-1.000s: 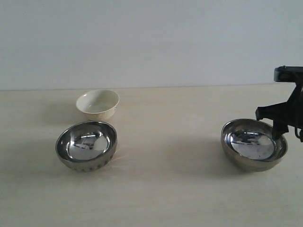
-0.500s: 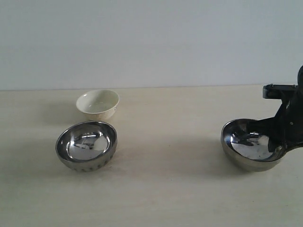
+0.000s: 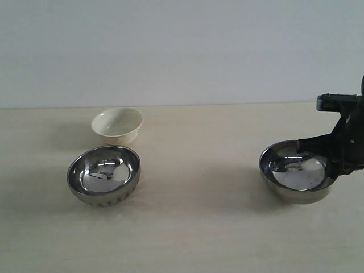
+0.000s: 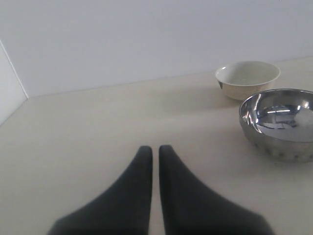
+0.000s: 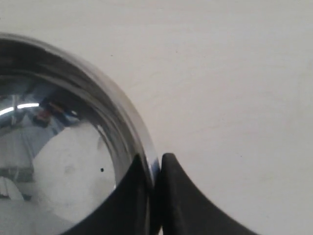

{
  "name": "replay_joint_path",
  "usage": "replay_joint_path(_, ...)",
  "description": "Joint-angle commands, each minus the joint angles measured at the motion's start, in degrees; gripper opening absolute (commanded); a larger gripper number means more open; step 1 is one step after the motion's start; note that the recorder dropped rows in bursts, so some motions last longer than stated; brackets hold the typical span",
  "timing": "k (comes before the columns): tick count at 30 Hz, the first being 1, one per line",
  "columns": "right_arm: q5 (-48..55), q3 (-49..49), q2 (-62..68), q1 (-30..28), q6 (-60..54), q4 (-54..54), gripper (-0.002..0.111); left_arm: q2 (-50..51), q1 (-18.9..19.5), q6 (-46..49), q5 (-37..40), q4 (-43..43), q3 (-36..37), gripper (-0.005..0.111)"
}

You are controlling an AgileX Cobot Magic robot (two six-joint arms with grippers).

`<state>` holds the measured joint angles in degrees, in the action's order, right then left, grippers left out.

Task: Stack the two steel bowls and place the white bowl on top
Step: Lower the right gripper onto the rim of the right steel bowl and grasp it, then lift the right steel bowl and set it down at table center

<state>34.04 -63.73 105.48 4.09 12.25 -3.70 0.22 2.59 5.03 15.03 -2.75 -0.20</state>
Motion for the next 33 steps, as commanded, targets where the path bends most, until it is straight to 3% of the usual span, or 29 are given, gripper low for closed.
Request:
replay_joint_path(1, 2.38, 0.13, -5.65, -0.08, -4.27, 2.75, 0.0, -0.22, 0.14, -0.56, -0.39, 0.39, 0.2, 0.004)
replay_joint_path(13, 6.96, 0.13, -13.59, 1.12, -17.75, 23.99, 0.0, -0.22, 0.14, -0.56, -0.39, 0.39, 0.2, 0.004)
replay_joint_path(21, -1.27, 0.37, -13.25, 11.46, -14.07, 25.38, 0.0, -0.22, 0.14, -0.56, -0.39, 0.39, 0.2, 0.004)
replay_joint_path(33, -7.71, 0.37, -5.04, 19.33, -13.73, 28.31, 0.0, -0.22, 0.14, -0.56, -0.39, 0.39, 0.2, 0.004)
